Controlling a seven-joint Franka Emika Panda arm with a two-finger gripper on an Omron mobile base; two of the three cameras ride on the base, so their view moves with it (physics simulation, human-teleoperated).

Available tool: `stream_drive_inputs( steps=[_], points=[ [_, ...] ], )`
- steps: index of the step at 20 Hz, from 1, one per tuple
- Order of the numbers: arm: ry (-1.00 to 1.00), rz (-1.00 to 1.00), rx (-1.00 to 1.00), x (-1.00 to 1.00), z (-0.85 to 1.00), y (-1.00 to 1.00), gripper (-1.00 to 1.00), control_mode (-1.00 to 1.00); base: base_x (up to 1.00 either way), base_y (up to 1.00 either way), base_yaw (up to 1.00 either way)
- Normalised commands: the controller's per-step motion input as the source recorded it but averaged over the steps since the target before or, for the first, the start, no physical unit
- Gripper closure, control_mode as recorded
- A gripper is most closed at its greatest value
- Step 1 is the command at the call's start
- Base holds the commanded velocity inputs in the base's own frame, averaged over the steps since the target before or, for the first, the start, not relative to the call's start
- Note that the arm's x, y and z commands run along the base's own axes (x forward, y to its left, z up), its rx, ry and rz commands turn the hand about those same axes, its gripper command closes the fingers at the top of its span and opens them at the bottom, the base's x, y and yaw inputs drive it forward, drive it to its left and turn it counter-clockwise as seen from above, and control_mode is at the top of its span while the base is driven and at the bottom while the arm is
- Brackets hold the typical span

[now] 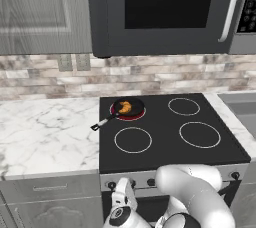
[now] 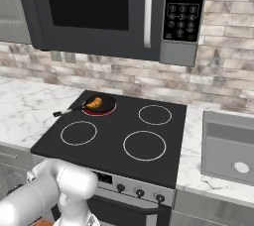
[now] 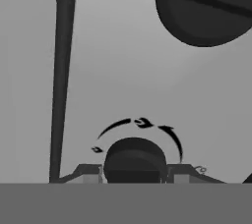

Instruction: Pick the croissant and place it on the pan. Then turn on the stove to warm the croissant.

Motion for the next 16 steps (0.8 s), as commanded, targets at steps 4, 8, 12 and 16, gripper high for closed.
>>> stream_drive_inputs(
  steps=[4,8,12,16],
  points=[
    [0.13,0.01,-0.49,-0.24,0.0,-0.04,1.0,-1.0,0.0,0.0,0.0],
    [0.15,0.01,-0.48,-0.22,0.0,-0.07,1.0,-1.0,0.0,0.0,0.0],
    [0.15,0.0,-0.47,-0.22,0.0,-0.06,1.0,-1.0,0.0,0.0,0.0],
    [0.15,0.0,-0.46,-0.27,0.0,-0.04,1.0,-1.0,0.0,0.0,0.0]
  ],
)
